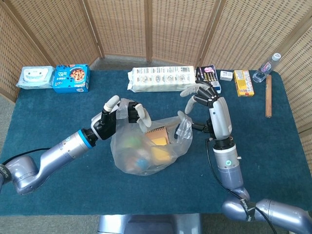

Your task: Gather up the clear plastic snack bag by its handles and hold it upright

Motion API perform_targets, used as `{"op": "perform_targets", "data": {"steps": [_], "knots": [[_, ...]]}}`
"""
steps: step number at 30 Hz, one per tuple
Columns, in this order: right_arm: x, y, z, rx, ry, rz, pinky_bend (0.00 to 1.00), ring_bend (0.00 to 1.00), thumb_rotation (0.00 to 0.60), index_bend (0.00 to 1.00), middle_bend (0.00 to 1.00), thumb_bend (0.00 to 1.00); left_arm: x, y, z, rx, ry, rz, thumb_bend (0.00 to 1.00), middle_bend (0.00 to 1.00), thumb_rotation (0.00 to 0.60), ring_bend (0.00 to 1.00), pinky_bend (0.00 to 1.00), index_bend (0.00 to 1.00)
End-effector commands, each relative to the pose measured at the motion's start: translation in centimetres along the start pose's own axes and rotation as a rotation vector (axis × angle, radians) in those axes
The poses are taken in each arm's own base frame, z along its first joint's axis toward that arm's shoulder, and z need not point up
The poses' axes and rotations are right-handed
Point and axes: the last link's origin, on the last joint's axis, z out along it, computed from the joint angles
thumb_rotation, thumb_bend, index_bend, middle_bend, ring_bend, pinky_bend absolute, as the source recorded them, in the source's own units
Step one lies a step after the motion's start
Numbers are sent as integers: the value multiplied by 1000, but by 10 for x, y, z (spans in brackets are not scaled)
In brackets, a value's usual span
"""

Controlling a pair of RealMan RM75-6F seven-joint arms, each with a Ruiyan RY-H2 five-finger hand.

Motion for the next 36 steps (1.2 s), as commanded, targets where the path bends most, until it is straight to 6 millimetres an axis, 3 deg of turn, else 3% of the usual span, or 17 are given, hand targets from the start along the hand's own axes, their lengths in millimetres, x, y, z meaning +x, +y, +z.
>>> {"op": "perform_targets", "data": {"steps": [1,18,26,36], "knots": [[2,-2,4,-1,1,3,194,324,600,651,433,329,-1,0,0,-2,-2,2,202,478,0,407,437,487],[21,-11,18,-4,40,40,193,325,600,649,433,329,-3,4,0,-22,16,60,203,477,0,358,412,487],[24,-12,17,-8,30,41,191,324,600,643,433,329,-6,0,1,-11,1,89,200,411,0,294,383,487],[24,-12,17,-9,24,44,185,324,600,642,433,329,-9,-3,3,7,-33,100,180,321,0,216,349,356]]}}
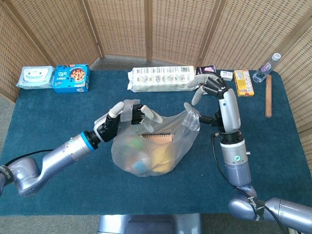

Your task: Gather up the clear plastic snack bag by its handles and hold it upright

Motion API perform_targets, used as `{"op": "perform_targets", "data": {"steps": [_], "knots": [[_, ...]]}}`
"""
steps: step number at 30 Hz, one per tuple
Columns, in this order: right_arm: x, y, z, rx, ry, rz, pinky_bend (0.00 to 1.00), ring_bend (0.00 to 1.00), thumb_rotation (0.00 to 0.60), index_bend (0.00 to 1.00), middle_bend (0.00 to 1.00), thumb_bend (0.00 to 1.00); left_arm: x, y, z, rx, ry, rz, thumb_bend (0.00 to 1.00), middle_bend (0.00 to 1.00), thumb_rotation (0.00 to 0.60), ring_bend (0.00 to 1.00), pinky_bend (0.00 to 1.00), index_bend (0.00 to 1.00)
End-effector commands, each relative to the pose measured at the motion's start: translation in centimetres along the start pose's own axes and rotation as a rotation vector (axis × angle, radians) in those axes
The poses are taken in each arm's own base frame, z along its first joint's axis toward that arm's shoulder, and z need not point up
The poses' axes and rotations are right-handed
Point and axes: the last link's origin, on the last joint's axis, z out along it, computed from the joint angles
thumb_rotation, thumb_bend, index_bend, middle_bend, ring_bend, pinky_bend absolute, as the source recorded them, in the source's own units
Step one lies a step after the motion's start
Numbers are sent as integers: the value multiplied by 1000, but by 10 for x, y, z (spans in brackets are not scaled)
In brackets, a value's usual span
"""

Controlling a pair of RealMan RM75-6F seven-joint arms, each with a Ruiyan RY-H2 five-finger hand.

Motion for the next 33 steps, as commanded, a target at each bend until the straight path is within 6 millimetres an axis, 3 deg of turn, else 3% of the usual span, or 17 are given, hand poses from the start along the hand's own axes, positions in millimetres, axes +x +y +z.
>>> {"op": "perform_targets", "data": {"steps": [1,17,33], "knots": [[0,0,1,-1,-1,2,184,324,600,642,433,329,0,-1,1,6,-5,2,179,317,0,212,347,350],[6,-3,3,6,8,11,182,324,600,639,433,329,-1,-3,4,14,-15,15,172,266,0,165,313,278],[4,-9,7,9,-13,25,181,322,600,636,433,329,-6,-7,11,28,-32,16,170,263,0,157,298,273]]}}
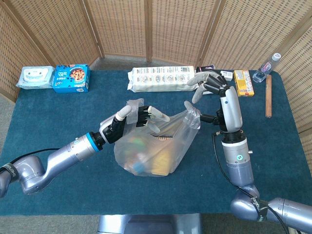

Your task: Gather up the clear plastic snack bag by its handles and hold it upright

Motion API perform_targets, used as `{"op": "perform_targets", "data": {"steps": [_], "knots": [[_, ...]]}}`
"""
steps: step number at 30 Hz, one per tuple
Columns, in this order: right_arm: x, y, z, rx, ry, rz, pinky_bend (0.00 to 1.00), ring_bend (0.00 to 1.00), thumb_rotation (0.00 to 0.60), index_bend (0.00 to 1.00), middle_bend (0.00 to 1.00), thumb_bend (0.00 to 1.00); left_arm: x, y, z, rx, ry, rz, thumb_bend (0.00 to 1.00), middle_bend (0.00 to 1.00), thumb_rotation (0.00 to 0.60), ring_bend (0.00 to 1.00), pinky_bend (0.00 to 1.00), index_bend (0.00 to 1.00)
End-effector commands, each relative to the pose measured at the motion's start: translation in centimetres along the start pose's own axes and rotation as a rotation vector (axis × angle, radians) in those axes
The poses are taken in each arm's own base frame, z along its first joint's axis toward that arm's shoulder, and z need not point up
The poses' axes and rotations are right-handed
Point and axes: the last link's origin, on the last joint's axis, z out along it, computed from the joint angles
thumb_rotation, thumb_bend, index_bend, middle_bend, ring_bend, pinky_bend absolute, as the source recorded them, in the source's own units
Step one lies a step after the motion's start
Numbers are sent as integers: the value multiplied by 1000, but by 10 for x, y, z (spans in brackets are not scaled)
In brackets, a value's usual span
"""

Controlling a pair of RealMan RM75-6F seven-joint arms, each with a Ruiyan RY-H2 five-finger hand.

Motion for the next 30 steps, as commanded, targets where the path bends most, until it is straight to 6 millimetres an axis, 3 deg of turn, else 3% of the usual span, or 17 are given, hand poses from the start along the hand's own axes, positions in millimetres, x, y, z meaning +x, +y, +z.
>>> {"op": "perform_targets", "data": {"steps": [1,30], "knots": [[-1,-1,1,-1,-5,3,181,321,600,636,433,329,-1,0,2,1,-4,0,170,263,0,157,298,273],[-18,-8,6,-1,-45,14,178,321,600,633,433,329,-22,-2,29,-2,-46,10,167,246,0,122,264,273]]}}
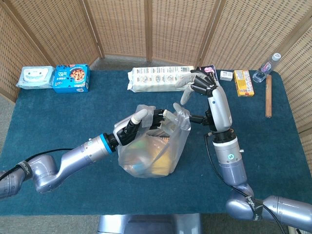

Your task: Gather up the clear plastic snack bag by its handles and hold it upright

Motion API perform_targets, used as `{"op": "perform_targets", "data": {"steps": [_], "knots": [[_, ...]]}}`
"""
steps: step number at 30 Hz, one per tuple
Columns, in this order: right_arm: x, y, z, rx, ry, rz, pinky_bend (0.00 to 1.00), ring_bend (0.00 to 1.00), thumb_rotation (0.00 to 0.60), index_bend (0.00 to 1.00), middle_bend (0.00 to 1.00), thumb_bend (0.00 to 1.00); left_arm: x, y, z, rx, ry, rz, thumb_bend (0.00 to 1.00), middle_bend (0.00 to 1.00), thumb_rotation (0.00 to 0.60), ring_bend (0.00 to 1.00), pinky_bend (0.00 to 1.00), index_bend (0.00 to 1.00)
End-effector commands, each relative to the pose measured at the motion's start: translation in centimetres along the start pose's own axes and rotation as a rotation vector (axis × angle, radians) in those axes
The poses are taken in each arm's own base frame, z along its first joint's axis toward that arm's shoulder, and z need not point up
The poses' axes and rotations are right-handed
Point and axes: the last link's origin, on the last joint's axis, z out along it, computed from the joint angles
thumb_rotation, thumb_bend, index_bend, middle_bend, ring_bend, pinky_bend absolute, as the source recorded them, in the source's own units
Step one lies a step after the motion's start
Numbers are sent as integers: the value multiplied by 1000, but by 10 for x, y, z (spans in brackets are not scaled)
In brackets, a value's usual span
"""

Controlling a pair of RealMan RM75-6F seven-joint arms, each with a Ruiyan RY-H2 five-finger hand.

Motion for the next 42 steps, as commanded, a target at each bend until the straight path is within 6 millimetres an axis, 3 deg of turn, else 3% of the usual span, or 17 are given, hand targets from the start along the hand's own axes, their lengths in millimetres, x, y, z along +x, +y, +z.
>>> {"op": "perform_targets", "data": {"steps": [1,15,42], "knots": [[0,0,0,-3,1,0,178,320,600,633,433,329,-1,-1,1,9,1,5,168,242,0,120,261,274],[-1,1,1,-4,-5,6,174,320,600,633,433,329,0,-4,1,20,17,29,166,168,0,63,196,207],[-7,0,5,-12,-11,19,174,320,600,633,433,329,-15,-7,15,24,-30,16,165,162,0,49,183,208]]}}
